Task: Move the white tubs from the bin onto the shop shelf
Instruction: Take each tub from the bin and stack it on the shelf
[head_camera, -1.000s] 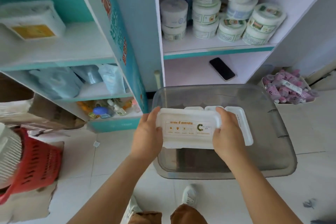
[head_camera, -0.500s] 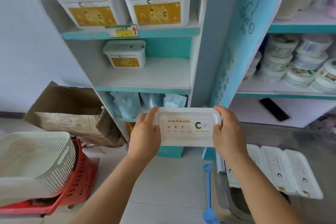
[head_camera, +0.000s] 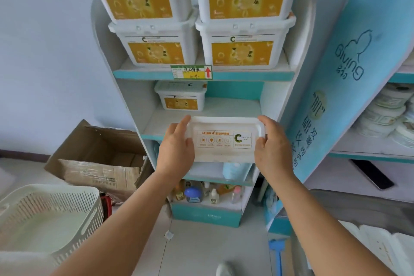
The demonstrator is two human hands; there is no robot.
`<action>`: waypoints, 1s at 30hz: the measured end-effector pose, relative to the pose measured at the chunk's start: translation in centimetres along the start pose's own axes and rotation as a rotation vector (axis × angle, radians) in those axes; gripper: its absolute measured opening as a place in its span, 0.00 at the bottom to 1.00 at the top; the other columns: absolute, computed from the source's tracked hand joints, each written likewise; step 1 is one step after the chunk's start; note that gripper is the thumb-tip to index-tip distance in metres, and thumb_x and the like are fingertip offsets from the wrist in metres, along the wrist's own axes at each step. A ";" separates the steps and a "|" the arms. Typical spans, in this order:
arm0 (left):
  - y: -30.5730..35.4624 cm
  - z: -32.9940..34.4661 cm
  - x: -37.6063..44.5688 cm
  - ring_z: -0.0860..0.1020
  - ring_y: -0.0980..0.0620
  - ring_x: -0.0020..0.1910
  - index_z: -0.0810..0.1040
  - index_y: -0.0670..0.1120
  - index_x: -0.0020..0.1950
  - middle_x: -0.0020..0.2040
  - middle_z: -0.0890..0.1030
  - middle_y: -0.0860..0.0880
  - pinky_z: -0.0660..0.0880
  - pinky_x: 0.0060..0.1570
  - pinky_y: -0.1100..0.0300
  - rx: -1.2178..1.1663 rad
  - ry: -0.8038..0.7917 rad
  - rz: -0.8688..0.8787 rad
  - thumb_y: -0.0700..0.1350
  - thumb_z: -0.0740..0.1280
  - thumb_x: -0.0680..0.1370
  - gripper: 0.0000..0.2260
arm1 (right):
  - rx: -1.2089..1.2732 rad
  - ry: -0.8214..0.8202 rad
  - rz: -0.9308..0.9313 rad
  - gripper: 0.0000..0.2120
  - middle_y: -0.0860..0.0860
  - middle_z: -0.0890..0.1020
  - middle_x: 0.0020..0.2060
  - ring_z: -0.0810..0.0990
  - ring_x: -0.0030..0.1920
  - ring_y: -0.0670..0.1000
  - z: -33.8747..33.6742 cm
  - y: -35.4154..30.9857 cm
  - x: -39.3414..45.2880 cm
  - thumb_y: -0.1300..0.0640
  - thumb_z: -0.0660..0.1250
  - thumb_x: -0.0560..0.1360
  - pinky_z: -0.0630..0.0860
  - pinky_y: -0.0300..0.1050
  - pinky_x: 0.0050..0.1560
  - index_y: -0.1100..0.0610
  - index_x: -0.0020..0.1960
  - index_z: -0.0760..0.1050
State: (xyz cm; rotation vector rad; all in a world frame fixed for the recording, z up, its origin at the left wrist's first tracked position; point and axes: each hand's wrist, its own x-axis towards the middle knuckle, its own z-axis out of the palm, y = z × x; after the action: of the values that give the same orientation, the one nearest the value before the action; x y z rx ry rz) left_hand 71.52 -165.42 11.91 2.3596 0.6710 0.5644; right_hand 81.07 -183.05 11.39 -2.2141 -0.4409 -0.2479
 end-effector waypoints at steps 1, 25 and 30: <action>-0.3 0.1 1.0 0.75 0.46 0.54 0.62 0.51 0.74 0.64 0.71 0.46 0.76 0.53 0.52 -0.008 0.013 0.008 0.39 0.59 0.79 0.24 | 0.008 0.018 -0.014 0.23 0.51 0.73 0.66 0.74 0.62 0.55 0.6 -0.1 0.8 0.70 0.58 0.76 0.72 0.49 0.61 0.56 0.68 0.69; -2.5 5.3 12.0 0.62 0.42 0.71 0.73 0.47 0.69 0.73 0.66 0.45 0.69 0.66 0.48 0.416 -0.221 0.289 0.47 0.61 0.81 0.17 | -0.571 -0.122 -0.314 0.15 0.58 0.83 0.54 0.78 0.58 0.60 8.4 2.4 9.0 0.64 0.72 0.69 0.71 0.52 0.62 0.62 0.56 0.80; -2.4 6.9 12.3 0.82 0.41 0.40 0.83 0.40 0.42 0.40 0.84 0.44 0.80 0.27 0.53 0.402 -0.030 0.604 0.32 0.78 0.62 0.11 | -0.503 -0.110 -0.345 0.19 0.60 0.84 0.51 0.82 0.52 0.62 8.2 2.1 8.4 0.72 0.71 0.65 0.77 0.55 0.55 0.64 0.55 0.80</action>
State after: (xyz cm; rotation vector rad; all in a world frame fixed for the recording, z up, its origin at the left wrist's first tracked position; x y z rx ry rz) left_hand 84.07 -159.66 8.13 2.9566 0.0342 0.6908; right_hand 89.87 -176.00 7.47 -2.6391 -0.9044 -0.4619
